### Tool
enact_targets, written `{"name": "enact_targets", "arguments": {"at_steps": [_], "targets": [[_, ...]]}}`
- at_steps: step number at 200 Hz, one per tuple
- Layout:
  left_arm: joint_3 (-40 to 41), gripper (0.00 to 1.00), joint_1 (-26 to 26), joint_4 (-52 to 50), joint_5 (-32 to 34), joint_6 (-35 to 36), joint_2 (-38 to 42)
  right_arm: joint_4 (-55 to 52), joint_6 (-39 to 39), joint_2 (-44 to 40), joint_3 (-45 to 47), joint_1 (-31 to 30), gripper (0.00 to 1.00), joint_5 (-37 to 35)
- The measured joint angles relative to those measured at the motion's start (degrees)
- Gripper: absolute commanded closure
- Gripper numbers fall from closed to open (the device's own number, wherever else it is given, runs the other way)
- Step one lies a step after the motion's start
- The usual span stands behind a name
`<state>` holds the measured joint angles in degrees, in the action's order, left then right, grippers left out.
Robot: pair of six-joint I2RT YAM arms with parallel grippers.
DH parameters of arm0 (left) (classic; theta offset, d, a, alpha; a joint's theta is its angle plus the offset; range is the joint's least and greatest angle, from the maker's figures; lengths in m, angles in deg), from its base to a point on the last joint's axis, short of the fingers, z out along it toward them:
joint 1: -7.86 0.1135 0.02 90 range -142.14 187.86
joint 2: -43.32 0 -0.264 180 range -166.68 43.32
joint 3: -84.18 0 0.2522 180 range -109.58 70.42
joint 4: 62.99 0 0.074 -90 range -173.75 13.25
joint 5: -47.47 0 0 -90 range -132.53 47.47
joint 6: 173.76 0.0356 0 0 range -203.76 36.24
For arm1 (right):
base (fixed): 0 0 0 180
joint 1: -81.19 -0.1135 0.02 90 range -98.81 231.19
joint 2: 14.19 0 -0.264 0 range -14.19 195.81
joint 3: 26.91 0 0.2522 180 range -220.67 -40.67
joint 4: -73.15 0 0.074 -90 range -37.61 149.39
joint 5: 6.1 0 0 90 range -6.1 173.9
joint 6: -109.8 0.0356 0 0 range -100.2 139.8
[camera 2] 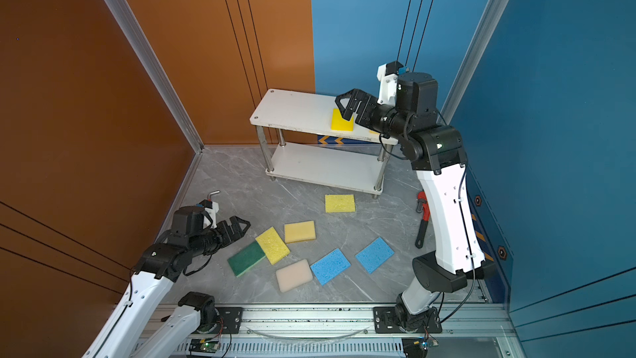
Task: Arrange cleaning sponges on a shelf
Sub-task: Move the cleaning sponge to the shelf.
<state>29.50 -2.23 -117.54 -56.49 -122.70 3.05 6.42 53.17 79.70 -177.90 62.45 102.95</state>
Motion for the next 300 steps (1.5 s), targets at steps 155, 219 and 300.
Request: {"name": "enact_targets", "arguments": {"at_steps": [155, 219, 300], "targets": [[0.0, 0.02, -1.6, -0.2, 0.2, -1.5, 2.2, -0.2, -1.9, -0.2, 4.1, -3.6, 0.0, 9.4], [0.0, 0.02, -2.0, -0.2, 0.4, -2.1, 3.6, -0.7, -3.4, 0.5, 5.9, -5.0, 0.0, 12.8], [0.8, 0.02, -2.8, -0.2, 1.0, -3.7, 5.0, -6.4, -10.2, 2.0, 7.4, -7.8, 0.0, 13.6]]}}
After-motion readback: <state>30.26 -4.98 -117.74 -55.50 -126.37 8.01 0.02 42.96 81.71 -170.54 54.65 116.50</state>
